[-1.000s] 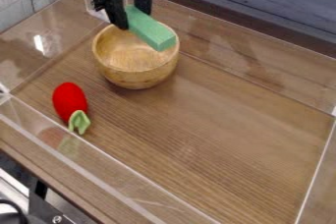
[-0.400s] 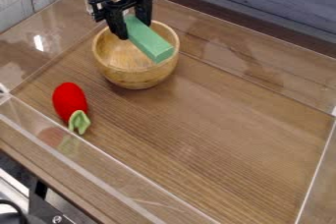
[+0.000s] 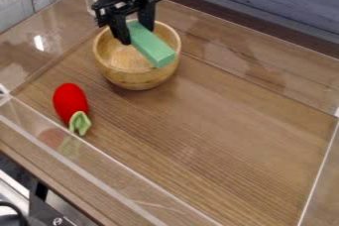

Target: Put the green block in the brown bowl

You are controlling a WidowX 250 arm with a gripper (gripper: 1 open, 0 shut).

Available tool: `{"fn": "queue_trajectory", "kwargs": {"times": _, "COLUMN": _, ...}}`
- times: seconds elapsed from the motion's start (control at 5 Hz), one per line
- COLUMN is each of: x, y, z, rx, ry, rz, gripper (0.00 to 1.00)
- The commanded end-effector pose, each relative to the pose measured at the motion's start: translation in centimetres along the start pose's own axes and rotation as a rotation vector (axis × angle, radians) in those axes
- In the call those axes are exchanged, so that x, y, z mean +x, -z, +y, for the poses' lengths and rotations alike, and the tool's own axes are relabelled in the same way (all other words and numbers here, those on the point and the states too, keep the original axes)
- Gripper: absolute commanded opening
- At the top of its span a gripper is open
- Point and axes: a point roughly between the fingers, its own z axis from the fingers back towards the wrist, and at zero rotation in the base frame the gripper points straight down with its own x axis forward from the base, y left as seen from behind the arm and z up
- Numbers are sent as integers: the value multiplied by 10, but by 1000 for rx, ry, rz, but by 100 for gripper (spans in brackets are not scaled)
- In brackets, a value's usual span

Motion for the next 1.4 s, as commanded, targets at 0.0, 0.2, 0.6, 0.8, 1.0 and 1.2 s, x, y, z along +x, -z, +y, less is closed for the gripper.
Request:
{"fn": "queue_trajectory", "kwargs": {"times": 0.0, "x": 5, "y": -10, "z": -2, "rx": -33, "ry": -3, "rz": -21, "gripper": 0}}
{"fn": "queue_trajectory", "kwargs": {"times": 0.2, "x": 6, "y": -7, "z": -2, "rx": -32, "ry": 1, "rz": -15, "gripper": 0}}
{"fn": "queue_trajectory", "kwargs": {"times": 0.6, "x": 5, "y": -2, "z": -5, "rx": -30, "ry": 8, "rz": 4, "gripper": 0}}
{"fn": "queue_trajectory", "kwargs": {"times": 0.8, "x": 5, "y": 2, "z": -7, "rx": -30, "ry": 9, "rz": 13, "gripper": 0}}
{"fn": "queue_trajectory", "kwargs": {"times": 1.0, "x": 5, "y": 5, "z": -10, "rx": -31, "ry": 12, "rz": 20, "gripper": 0}}
{"fn": "queue_trajectory", "kwargs": {"times": 1.2, "x": 5, "y": 8, "z": -13, "rx": -31, "ry": 17, "rz": 27, "gripper": 0}}
